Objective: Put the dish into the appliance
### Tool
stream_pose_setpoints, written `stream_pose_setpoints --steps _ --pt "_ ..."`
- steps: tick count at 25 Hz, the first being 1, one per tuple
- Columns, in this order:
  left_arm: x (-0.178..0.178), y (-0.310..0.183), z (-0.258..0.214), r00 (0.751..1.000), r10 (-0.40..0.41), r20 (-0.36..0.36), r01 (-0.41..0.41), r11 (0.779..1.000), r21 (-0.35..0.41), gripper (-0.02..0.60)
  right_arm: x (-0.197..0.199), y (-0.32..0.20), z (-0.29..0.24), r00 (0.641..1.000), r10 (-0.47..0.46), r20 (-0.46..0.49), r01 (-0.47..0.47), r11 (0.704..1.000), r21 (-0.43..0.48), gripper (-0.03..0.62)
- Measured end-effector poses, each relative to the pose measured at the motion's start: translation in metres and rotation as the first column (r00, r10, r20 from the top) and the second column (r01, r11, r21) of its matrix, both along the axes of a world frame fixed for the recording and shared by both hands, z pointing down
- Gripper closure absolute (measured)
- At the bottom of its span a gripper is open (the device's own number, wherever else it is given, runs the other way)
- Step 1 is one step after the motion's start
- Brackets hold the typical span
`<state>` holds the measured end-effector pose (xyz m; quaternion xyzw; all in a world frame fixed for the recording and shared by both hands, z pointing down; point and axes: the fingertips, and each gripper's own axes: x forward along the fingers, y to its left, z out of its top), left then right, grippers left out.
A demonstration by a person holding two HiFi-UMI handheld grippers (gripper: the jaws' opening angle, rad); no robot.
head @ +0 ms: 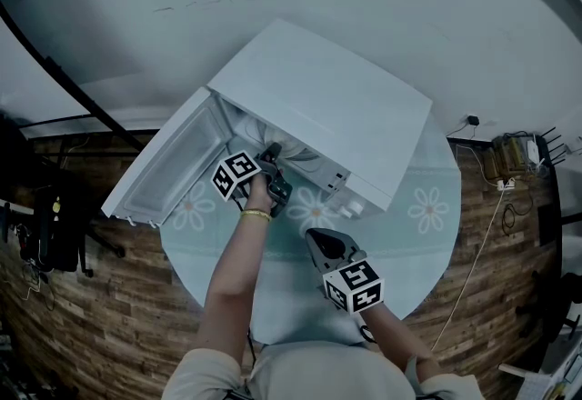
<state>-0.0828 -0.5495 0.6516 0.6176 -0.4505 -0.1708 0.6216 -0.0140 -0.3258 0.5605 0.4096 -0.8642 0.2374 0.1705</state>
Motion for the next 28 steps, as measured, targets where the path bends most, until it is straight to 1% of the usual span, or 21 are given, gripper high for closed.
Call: stream_pose_setpoints --steps 4,11,15,20,24,28 --pt "0.0 0.003 -0.003 1.0 0.008 0.021 -0.008 1.0 0.0 0.471 -0.001 0.002 -0.002 1.0 -0.002 0.001 0.002 1.0 0.004 0.588" --pt "-0.002 0.012 0.003 0.998 0.015 0.056 -0.014 1.0 -0.027 0.421 -0.002 0.007 -0.006 1.0 0.0 0.004 0.0 1.0 0.011 0.588" --pt "-0.003 0.02 0.002 0.999 0.011 0.032 -0.01 1.0 -0.027 0.417 -0.003 0.01 -0.007 1.0 -0.002 0.004 0.002 1.0 0.014 0.588" --pt "-0.007 0.034 -0.01 0.999 0.011 0.031 -0.011 1.0 -0.009 0.417 -0.003 0.018 -0.013 1.0 -0.003 0.007 0.003 1.0 0.025 0.588" --pt "-0.009 0.051 -0.024 0.999 0.024 0.04 -0.024 1.0 0.015 0.417 -0.003 0.025 -0.018 1.0 0.001 0.011 -0.001 0.999 0.037 0.588" --pt "-0.013 0.076 -0.041 0.997 0.037 0.067 -0.041 0.998 0.051 0.417 -0.001 0.033 -0.019 1.0 0.014 0.009 -0.015 0.999 0.044 0.588"
